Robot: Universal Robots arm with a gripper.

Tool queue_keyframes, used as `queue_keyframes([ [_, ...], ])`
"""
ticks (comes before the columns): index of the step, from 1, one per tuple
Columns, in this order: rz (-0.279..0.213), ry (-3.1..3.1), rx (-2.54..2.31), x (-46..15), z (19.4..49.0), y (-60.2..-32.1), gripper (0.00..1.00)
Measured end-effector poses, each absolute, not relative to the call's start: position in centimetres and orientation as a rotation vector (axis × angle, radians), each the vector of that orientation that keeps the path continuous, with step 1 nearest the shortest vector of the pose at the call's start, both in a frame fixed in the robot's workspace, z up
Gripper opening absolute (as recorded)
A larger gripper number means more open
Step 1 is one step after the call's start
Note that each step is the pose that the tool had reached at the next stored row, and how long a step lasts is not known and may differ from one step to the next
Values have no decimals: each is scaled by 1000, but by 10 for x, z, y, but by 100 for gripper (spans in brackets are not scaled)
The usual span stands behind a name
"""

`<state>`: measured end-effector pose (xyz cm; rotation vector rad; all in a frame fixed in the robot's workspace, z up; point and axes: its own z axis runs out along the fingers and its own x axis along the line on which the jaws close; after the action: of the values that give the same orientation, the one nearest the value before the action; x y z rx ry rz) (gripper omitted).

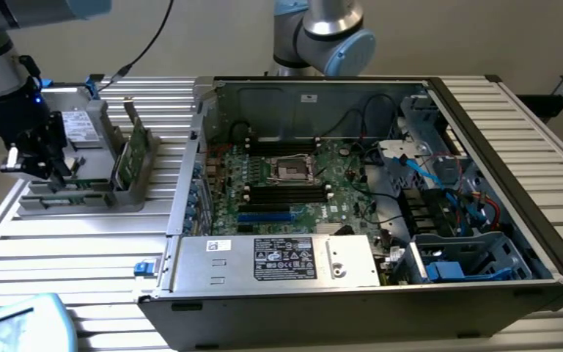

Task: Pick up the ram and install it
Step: 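Pick up the ram and move it above insertion slot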

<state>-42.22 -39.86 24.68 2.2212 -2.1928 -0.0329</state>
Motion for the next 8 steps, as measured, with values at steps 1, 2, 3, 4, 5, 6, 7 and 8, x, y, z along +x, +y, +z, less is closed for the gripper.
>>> queue_keyframes([
  [1, -33, -2193, 2221, -422, 245, -399, 31],
  [2, -33, -2193, 2221, -422, 243, -399, 31],
  [3, -33, -2193, 2221, -422, 241, -399, 31],
  [4, -33, -2193, 2221, -422, 239, -399, 31],
  [5, -33, -2193, 2221, -422, 238, -399, 31],
  [6, -33, -2193, 2221, -422, 236, -399, 31],
  [7, -33, -2193, 2221, -422, 234, -399, 31],
  [8, -33, -2193, 2221, -422, 232, -399, 31],
])
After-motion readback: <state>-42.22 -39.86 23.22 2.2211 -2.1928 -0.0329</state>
